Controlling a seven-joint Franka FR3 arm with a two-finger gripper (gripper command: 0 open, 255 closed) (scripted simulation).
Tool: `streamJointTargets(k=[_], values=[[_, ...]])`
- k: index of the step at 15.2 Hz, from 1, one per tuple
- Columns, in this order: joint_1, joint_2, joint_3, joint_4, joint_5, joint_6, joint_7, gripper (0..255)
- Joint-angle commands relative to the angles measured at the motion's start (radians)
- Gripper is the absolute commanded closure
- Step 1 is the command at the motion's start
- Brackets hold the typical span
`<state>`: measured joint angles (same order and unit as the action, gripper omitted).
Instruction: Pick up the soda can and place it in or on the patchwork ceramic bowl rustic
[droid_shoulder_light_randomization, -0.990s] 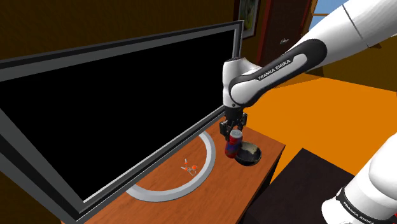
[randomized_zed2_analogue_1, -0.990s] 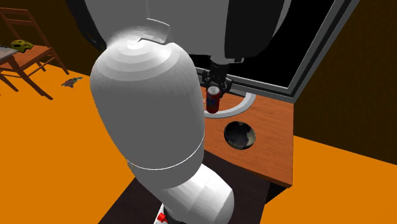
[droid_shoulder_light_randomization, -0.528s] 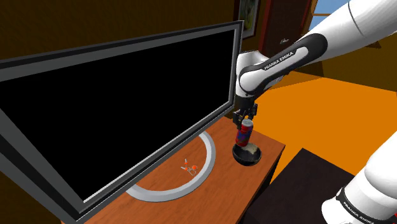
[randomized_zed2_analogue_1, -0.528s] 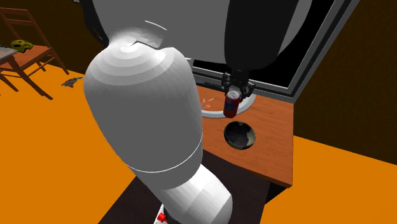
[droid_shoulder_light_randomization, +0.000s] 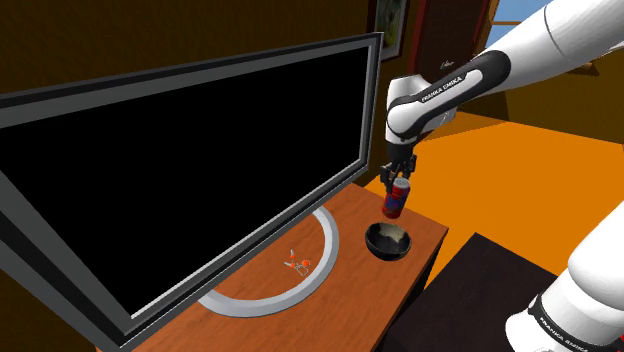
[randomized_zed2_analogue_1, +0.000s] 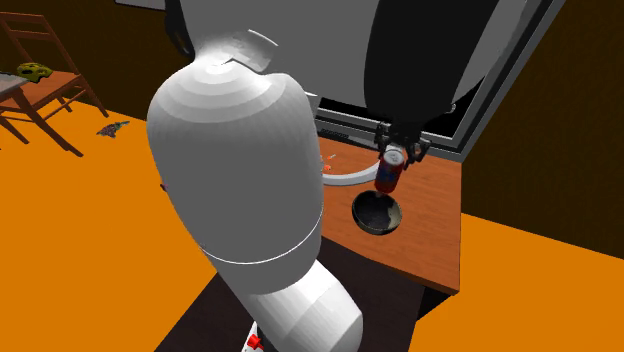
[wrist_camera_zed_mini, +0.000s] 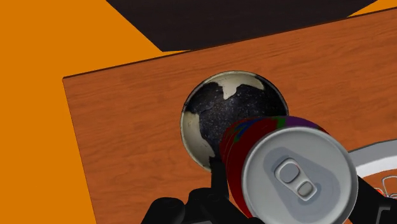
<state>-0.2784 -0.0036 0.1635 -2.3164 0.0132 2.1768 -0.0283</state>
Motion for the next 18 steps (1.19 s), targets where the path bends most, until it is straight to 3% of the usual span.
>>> streamJointTargets(k=[1, 18], values=[[-0.002, 0.015, -0.002, -0.009, -0.004, 0.024, -0.002, 255], [0.003, 0.196, -0.009, -0.055, -0.044, 0.25, 0.025, 255]])
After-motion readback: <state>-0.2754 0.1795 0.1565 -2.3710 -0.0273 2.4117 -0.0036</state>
